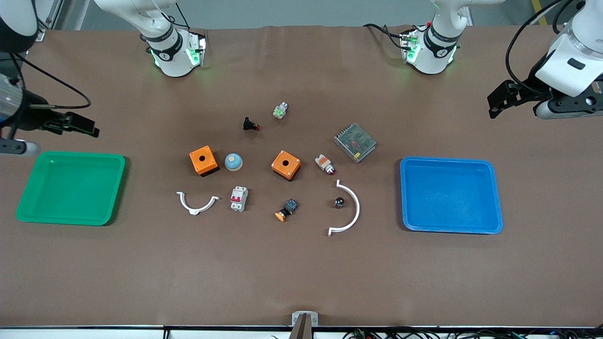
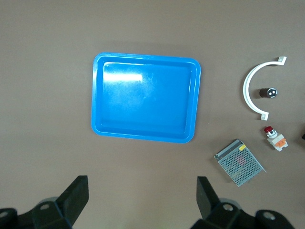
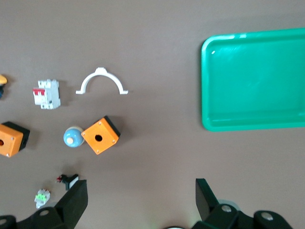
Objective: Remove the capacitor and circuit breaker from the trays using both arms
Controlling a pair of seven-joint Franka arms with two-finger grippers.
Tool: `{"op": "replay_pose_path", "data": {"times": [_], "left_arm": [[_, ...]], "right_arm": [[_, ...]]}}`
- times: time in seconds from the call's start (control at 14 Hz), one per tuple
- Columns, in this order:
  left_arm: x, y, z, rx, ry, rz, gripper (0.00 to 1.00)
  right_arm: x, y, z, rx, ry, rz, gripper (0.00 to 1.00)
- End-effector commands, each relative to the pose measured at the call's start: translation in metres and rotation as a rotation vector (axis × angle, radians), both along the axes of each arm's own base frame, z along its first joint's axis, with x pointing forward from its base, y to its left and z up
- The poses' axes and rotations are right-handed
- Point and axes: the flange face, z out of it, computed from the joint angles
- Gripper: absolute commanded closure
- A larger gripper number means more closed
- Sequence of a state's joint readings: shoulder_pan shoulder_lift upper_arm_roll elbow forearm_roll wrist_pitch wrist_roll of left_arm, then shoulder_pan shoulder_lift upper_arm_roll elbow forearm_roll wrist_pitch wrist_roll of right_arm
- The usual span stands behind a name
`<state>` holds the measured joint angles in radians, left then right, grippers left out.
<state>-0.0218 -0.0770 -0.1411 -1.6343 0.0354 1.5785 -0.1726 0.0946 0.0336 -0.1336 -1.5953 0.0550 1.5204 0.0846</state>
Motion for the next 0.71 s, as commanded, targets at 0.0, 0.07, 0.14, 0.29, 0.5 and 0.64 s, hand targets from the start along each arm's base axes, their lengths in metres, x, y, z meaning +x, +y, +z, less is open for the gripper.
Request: {"op": "replay_pose_path", "data": {"times": [0.0, 0.07, 0.14, 0.29, 0.5, 0.64], "left_arm": [[0.004, 0.004, 0.003, -0.018, 0.000, -0.045, 0.00], [0.004, 0.004, 0.004, -0.026, 0.001, -0.061, 0.00], [0.004, 0.004, 0.004, -0.028, 0.002, -0.065, 0.00], [0.002, 0.006, 0.004, -0.026, 0.018, -0.063, 0.00], [0.003, 0.009, 0.008, -0.027, 0.011, -0.057, 0.00], [0.003, 0.009, 0.008, -0.027, 0.011, -0.057, 0.00]], "right_arm": [[0.001, -0.004, 0.038, -0.024, -0.075, 0.029, 0.00], [0.002, -0.003, 0.049, -0.025, -0.096, 0.034, 0.00], [0.003, -0.004, 0.051, -0.026, -0.101, 0.034, 0.00], [0.003, -0.003, 0.052, -0.026, -0.104, 0.037, 0.00], [0.003, -0.002, 0.054, -0.026, -0.109, 0.038, 0.00], [0.003, -0.002, 0.055, -0.026, -0.110, 0.038, 0.00]]}}
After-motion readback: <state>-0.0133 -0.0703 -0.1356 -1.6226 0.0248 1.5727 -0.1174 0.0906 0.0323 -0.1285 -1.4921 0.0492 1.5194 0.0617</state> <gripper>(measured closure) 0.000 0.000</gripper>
